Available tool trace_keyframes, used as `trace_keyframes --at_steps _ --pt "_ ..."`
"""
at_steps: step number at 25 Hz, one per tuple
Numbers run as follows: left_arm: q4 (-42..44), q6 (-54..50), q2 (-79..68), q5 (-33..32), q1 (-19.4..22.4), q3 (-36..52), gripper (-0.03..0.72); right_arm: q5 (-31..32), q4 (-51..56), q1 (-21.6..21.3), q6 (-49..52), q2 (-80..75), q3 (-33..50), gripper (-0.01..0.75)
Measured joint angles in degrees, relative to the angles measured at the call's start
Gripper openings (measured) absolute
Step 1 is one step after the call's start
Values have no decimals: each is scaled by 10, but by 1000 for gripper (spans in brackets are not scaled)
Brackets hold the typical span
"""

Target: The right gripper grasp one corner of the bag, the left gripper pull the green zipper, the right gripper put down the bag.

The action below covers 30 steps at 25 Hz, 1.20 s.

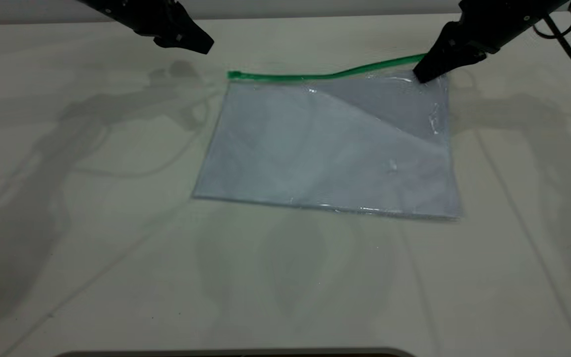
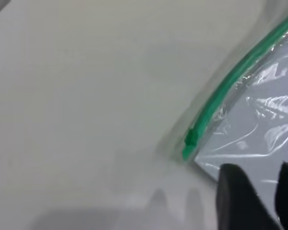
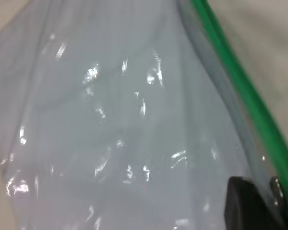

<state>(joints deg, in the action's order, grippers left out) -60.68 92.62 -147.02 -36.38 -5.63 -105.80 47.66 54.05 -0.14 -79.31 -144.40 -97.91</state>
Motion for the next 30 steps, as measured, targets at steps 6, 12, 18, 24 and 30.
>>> trace_keyframes --at_steps 6,12,18,24,30 --pt "-39 -5 38 -8 -11 0 491 -25 -17 -2 11 2 0 538" --pt "-41 -23 117 -36 -29 0 505 -79 -165 -2 109 51 0 579" --pt "-17 -84 213 -59 -35 0 508 -44 -332 1 263 157 1 505" --pt "137 -266 343 -107 -35 0 508 78 -348 1 348 300 1 469" --pt "343 -509 487 -209 -35 0 508 196 -333 2 418 465 1 430"
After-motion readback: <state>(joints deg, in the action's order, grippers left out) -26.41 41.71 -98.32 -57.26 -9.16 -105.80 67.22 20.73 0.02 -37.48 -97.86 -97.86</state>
